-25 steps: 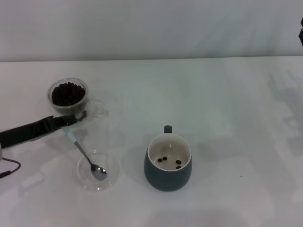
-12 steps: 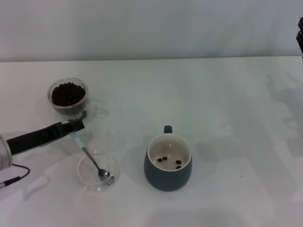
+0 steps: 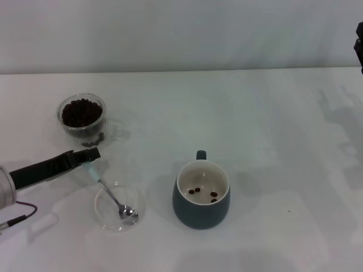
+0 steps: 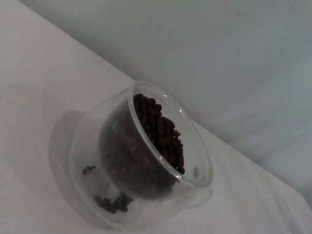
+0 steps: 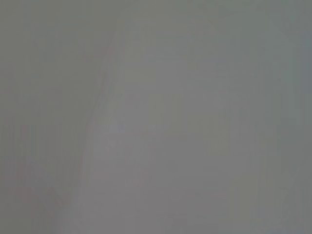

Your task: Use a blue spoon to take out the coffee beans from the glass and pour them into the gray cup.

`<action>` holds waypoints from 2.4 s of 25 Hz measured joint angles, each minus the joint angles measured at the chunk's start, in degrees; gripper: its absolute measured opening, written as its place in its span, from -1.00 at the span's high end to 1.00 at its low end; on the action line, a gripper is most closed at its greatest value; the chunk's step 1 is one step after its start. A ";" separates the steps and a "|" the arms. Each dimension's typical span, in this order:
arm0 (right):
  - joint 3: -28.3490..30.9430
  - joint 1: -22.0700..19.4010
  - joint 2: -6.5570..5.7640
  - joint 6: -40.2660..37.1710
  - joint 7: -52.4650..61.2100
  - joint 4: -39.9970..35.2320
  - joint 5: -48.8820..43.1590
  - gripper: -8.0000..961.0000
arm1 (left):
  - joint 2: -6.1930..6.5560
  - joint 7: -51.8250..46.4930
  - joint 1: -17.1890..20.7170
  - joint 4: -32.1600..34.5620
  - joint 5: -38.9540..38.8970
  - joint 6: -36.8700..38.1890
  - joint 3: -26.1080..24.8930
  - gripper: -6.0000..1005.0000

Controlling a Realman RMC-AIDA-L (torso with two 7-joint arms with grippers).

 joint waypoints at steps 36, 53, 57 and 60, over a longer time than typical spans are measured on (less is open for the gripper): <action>0.44 -0.12 -0.01 -0.28 1.32 0.33 0.40 -0.20 | 0.06 7.14 1.03 -1.46 -0.85 -9.53 -2.02 -0.39; -0.11 -0.03 0.00 -0.23 1.49 0.00 0.23 -0.20 | -0.07 19.32 9.79 8.38 -7.75 -8.74 -2.51 -0.50; -2.47 -0.23 -0.01 -0.89 2.74 0.28 0.33 -0.20 | -0.20 30.24 13.53 9.29 -14.37 -7.70 -2.36 -0.50; -5.18 -0.37 -0.02 -2.62 5.30 0.46 0.33 -0.20 | -0.20 36.87 15.63 9.06 -18.40 -6.45 -2.42 -0.50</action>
